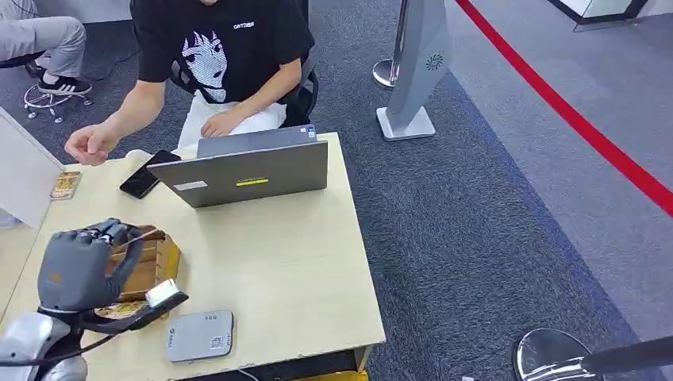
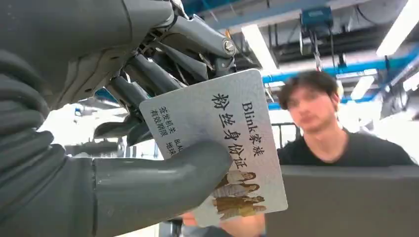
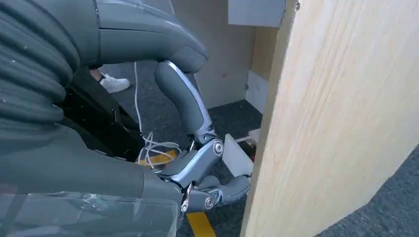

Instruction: Pass the card to the sensor for recognition and then transmit it.

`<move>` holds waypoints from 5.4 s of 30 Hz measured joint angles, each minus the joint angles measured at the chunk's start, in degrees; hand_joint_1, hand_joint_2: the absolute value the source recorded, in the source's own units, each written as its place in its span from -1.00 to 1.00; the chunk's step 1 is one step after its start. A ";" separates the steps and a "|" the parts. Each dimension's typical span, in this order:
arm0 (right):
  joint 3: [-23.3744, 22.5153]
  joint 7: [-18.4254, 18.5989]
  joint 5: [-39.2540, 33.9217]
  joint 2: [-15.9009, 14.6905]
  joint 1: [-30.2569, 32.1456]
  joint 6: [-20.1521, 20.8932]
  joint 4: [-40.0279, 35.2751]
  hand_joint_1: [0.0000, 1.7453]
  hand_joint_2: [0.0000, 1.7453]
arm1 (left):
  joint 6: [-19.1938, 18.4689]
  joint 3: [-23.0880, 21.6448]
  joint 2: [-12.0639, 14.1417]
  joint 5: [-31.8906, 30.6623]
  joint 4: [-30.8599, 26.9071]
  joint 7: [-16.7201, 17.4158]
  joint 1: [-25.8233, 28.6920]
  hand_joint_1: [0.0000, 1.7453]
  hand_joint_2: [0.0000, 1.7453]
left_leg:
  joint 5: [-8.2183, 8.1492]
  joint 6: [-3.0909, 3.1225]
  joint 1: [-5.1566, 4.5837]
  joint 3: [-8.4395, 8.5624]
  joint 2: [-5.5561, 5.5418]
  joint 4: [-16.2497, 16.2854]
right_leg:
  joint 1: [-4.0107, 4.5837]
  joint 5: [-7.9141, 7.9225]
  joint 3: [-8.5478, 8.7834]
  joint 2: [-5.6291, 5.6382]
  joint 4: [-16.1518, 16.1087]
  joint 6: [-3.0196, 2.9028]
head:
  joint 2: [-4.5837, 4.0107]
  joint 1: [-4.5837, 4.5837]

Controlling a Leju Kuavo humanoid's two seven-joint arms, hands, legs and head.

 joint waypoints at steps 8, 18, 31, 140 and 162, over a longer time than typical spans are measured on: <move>0.24 0.50 0.00 0.04 0.10 0.09 0.00 -1.00 1.00 | -0.65 4.96 0.72 0.00 0.68 0.74 -6.10 1.00 1.00 | 0.00 0.00 -0.01 0.00 0.03 0.00 | 0.00 0.00 -0.01 0.02 0.01 0.00 | 0.00 -0.02; 0.24 -0.11 0.00 0.24 0.24 -0.72 0.00 -1.00 1.00 | -0.79 5.90 -0.31 -1.16 0.37 1.81 -6.64 0.82 1.00 | 0.00 0.00 -0.01 0.00 0.03 0.00 | -0.01 0.00 -0.01 0.02 0.00 0.00 | 0.00 -0.02; 0.24 -0.20 0.00 0.37 0.43 -0.57 0.00 -1.00 1.00 | 0.42 5.88 -2.47 -0.28 -4.94 -1.38 -3.61 -1.00 1.00 | -0.03 0.00 -0.02 -0.01 0.04 0.00 | -0.01 -0.02 -0.02 0.04 -0.02 0.02 | -0.02 -0.02; -4.57 -0.46 0.00 -1.03 0.84 0.02 0.07 -1.00 1.00 | 3.48 7.17 0.37 -1.49 8.90 -0.63 13.55 1.00 1.00 | -0.06 -0.03 -0.01 -0.08 0.09 -0.03 | -0.01 -0.03 -0.12 0.12 -0.01 0.01 | 0.00 -0.02; -0.72 0.09 0.00 -0.20 0.79 -0.31 0.04 -1.00 1.00 | -6.07 15.64 4.54 -0.22 11.37 5.53 -10.58 1.00 1.00 | 0.10 -0.17 0.10 -0.07 0.07 -0.03 | 0.07 0.09 -0.14 0.10 0.06 -0.15 | 0.00 -0.02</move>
